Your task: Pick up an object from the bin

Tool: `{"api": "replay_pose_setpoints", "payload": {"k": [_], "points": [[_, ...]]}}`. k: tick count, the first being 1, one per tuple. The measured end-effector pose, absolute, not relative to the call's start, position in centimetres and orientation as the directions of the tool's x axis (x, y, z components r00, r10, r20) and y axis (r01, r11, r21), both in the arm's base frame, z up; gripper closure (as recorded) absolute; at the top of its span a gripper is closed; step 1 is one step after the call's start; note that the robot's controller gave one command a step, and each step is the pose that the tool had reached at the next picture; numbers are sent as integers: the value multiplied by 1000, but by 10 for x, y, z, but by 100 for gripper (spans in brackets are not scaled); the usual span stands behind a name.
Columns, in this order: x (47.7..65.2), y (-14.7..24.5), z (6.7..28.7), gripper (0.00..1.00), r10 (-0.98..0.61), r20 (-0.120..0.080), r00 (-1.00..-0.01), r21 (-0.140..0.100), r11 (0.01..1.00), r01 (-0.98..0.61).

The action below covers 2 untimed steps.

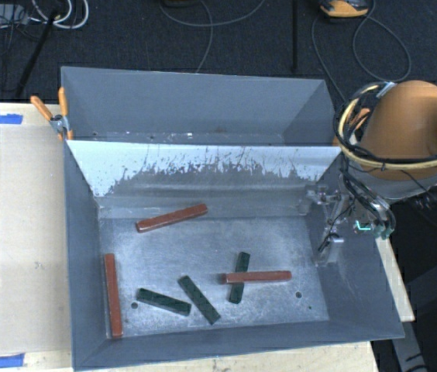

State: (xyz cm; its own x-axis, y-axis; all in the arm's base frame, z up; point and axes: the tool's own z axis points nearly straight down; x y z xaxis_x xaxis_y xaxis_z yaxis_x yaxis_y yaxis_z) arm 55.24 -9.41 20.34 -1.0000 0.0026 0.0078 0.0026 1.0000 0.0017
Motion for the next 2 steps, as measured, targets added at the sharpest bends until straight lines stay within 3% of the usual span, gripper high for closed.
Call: {"api": "replay_pose_setpoints", "payload": {"k": [1,2], "points": [[485,-66,75,0,-40,10,-999,3,999,-40],[488,-67,79,100,-44,2,-999,0,999,-44]]}}
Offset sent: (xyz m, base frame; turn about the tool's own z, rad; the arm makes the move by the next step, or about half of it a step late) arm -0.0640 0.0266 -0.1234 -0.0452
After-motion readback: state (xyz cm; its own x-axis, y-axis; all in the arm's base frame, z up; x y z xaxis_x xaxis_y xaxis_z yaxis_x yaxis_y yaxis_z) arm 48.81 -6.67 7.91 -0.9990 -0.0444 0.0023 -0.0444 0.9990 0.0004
